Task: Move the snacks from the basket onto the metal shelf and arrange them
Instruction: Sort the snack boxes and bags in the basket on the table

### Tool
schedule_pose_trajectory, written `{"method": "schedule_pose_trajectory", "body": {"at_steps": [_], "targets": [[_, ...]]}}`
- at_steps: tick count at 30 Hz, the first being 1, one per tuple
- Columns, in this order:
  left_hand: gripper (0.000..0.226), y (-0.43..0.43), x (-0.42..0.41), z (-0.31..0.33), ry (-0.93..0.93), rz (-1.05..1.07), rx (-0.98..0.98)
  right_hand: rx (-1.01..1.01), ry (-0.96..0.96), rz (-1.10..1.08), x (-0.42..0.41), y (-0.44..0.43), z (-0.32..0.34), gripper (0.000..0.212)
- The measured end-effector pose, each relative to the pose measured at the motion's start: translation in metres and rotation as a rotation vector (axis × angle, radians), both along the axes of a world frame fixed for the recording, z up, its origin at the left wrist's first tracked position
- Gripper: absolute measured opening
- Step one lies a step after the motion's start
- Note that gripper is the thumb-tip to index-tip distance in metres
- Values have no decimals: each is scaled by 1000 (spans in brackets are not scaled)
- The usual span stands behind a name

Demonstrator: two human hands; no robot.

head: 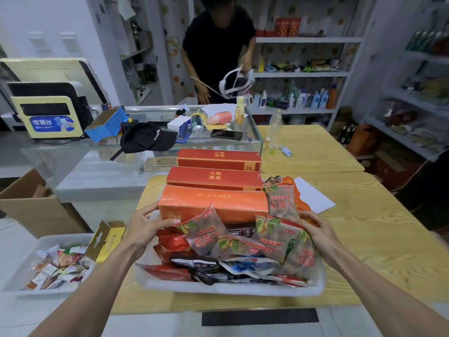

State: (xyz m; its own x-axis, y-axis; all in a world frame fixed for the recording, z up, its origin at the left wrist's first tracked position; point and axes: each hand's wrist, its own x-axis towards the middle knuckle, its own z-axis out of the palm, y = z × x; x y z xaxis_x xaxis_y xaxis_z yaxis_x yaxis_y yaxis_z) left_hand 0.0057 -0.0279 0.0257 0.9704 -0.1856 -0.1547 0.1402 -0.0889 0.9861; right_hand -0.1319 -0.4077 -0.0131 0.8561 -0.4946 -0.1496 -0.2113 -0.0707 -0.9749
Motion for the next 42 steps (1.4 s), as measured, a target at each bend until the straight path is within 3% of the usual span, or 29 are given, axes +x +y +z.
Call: {"method": "schedule_pose_trajectory", "body": {"at_steps": [10,15,18,22,34,39,42], "targets": [[47,-26,-67,15,-135,-253,1,-11,-7,-242,-152,19,20,44],[50,-31,-111,24,-160,-420,-20,-13,12,-407,-249,57,28,43],[47,-38,-144,29,-135,-504,-10,10,-4,-518,-309,85,32,32],[54,-52,-187,26,-139,-635,29,51,19,-645,-388,118,33,50],[57,-131,-370,28,-157,-1024,-4,36,-36,-1068,-623,187,41,68],[58,-173,-471,26,-158,-1170,-39,29,-41,-1203,-733,211,45,55],[42,-190,-542,23,-161,-1243,-55,22,-36,-1272,-802,222,46,44]]}}
